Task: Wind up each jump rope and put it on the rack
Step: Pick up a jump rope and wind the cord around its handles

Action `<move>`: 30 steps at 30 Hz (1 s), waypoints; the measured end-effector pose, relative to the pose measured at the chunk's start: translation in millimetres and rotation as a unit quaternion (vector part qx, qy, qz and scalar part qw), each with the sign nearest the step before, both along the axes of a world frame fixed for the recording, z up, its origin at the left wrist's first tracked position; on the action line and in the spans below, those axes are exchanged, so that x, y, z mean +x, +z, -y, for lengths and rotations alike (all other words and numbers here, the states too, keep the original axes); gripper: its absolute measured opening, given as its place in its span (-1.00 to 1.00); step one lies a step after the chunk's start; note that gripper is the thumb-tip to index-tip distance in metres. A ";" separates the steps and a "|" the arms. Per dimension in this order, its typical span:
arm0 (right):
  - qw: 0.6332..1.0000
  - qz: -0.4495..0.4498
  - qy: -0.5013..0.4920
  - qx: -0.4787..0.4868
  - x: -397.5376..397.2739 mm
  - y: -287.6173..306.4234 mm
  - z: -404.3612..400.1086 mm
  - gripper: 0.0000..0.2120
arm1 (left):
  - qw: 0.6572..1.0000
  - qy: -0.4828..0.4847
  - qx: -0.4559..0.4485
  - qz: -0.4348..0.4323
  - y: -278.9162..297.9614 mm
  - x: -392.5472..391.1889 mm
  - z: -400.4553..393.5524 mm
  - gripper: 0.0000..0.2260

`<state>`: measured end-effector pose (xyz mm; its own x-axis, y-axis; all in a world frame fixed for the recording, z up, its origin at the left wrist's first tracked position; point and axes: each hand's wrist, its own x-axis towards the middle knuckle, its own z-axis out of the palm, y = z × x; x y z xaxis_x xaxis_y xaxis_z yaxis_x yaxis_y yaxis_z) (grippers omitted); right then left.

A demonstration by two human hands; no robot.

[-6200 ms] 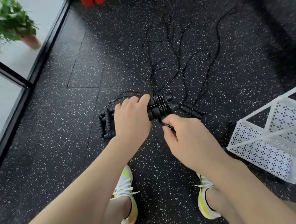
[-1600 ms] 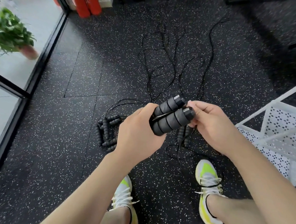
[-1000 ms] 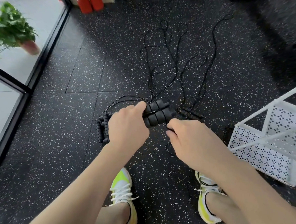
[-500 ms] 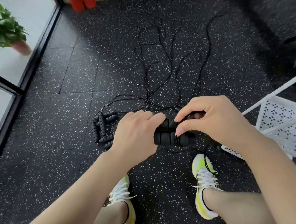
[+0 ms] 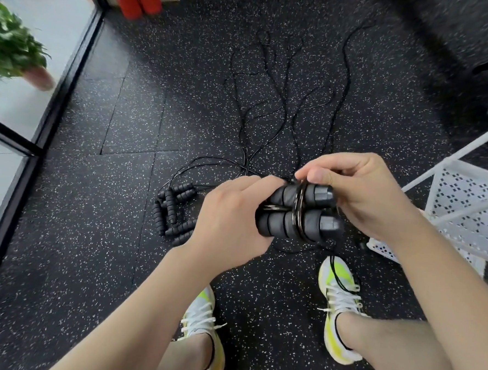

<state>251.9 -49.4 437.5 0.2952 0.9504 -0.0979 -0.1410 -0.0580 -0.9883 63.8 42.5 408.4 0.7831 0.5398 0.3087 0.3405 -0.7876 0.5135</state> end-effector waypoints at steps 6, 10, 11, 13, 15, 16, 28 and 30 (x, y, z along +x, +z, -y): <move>0.996 0.057 -0.053 -0.044 -22.8 -24.8 -5.3 -0.59 | 0.991 0.133 -0.024 -0.017 5.1 7.6 -3.6 -0.71; 0.972 0.195 -0.052 -0.124 -35.9 -25.8 -5.5 -0.63 | 0.979 0.191 0.012 -0.065 1.7 10.4 -7.6 -0.78; 0.963 0.223 -0.040 -0.145 -37.8 -27.2 -5.1 -0.67 | 0.977 0.198 0.018 -0.077 0.3 10.6 -8.4 -0.79; 0.949 0.261 -0.008 -0.176 -41.1 -28.0 -3.7 -0.69 | 0.971 0.217 0.024 -0.099 -2.4 9.1 -10.9 -0.79; 0.934 0.305 0.025 -0.182 -46.7 -26.2 -2.6 -0.67 | 0.965 0.238 0.024 -0.112 -5.2 6.9 -15.7 -0.79; 0.925 0.333 0.037 -0.177 -50.3 -25.3 -1.8 -0.67 | 0.962 0.245 0.024 -0.117 -6.7 5.7 -18.3 -0.79; 0.813 0.558 0.142 -0.089 -62.0 -1.2 9.1 -0.66 | 0.947 0.239 0.033 -0.212 -19.2 -3.7 -26.6 -0.77; 0.795 0.578 0.164 -0.091 -58.0 4.1 11.3 -0.68 | 0.951 0.212 0.036 -0.223 -20.1 -5.5 -26.2 -0.74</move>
<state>193.8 -60.8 441.7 0.0272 0.9960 -0.0855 0.9061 -0.0607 -0.4187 58.3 68.7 388.3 0.5610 0.8266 0.0443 0.8070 -0.5580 0.1931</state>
